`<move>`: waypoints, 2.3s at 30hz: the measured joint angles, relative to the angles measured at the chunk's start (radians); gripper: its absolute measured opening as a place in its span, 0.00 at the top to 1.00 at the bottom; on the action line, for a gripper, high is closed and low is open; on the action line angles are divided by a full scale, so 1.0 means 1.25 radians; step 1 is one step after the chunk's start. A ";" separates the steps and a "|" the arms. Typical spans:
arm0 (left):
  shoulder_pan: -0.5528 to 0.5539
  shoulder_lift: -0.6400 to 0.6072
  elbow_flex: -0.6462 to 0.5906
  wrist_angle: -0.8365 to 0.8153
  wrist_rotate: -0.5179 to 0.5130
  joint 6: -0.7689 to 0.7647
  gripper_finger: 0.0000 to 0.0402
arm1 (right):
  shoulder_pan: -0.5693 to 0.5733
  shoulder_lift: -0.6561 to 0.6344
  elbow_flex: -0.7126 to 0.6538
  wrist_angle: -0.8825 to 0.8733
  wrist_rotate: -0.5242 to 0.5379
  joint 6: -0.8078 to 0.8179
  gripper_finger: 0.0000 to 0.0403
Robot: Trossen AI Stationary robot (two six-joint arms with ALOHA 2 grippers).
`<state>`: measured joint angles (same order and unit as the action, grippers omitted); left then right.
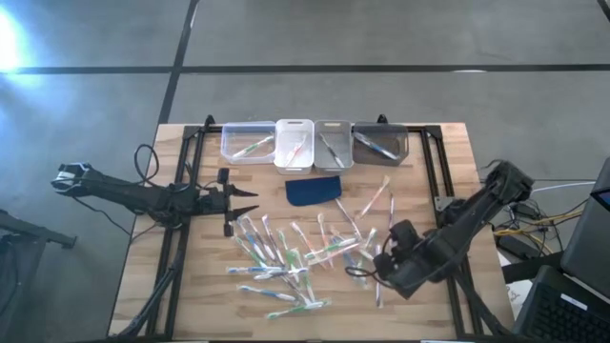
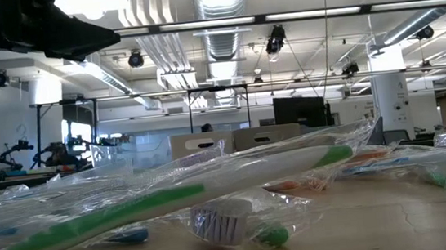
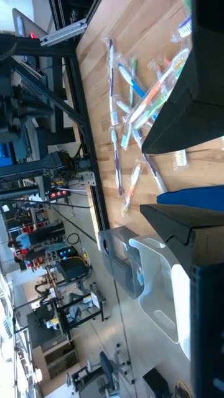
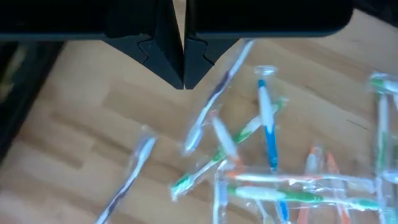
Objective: Pick & Place Toothbrushes
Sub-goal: Put the violet toothbrush into the gray bin
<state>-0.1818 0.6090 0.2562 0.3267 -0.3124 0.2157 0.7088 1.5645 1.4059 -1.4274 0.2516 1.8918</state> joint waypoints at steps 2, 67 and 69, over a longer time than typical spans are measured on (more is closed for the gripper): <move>0.000 0.000 0.000 -0.001 0.000 0.000 0.63 | 0.010 0.015 -0.007 0.016 -0.019 0.025 0.98; 0.000 0.000 0.000 -0.026 0.000 -0.005 0.63 | 0.063 0.356 -0.021 0.298 -0.148 0.070 0.30; 0.000 0.000 0.000 -0.026 0.000 -0.005 0.63 | 0.063 0.358 -0.021 0.297 -0.148 0.070 0.31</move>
<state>-0.1818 0.6094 0.2562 0.2937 -0.3122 0.2092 0.7876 2.0123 1.3800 -1.0561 0.0662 1.9791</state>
